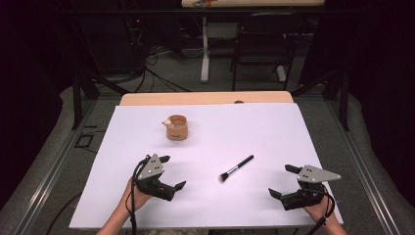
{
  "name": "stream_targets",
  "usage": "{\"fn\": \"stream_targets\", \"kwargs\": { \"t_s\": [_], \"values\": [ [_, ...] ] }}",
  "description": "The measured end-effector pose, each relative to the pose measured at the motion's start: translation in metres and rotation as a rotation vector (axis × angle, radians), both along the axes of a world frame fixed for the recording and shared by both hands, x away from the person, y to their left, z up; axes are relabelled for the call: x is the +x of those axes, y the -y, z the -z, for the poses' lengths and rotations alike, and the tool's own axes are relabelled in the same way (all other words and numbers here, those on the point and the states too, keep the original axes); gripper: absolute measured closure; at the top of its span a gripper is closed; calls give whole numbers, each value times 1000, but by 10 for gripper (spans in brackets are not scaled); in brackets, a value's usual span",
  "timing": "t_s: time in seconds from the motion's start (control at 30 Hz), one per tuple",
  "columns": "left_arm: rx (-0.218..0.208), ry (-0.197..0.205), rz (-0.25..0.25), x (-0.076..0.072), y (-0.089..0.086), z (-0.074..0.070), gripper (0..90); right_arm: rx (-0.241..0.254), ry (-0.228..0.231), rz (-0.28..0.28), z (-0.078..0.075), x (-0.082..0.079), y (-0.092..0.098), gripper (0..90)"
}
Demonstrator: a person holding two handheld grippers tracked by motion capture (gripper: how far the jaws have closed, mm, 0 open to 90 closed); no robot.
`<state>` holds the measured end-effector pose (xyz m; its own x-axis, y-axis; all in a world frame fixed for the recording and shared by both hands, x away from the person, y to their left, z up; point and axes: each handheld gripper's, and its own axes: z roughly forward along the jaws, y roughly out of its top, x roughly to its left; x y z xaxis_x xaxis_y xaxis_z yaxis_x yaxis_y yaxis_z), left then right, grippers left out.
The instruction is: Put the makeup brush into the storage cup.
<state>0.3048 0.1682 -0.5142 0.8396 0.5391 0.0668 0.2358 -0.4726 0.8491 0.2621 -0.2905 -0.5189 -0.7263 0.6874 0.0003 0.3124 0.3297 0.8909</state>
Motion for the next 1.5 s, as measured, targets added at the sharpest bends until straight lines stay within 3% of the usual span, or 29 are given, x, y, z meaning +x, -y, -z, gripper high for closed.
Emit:
{"fn": "stream_targets", "kwargs": {
  "t_s": [0.93,1.03,1.5],
  "values": [
    [40,-109,38,24,52,-10,2,6,-6,8,0,0,0,0],
    [71,-126,51,27,62,-11,2,2,-4,5,0,0,0,0],
    [133,-202,66,42,87,-17,2,1,-6,5,0,0,0,0]
  ]
}}
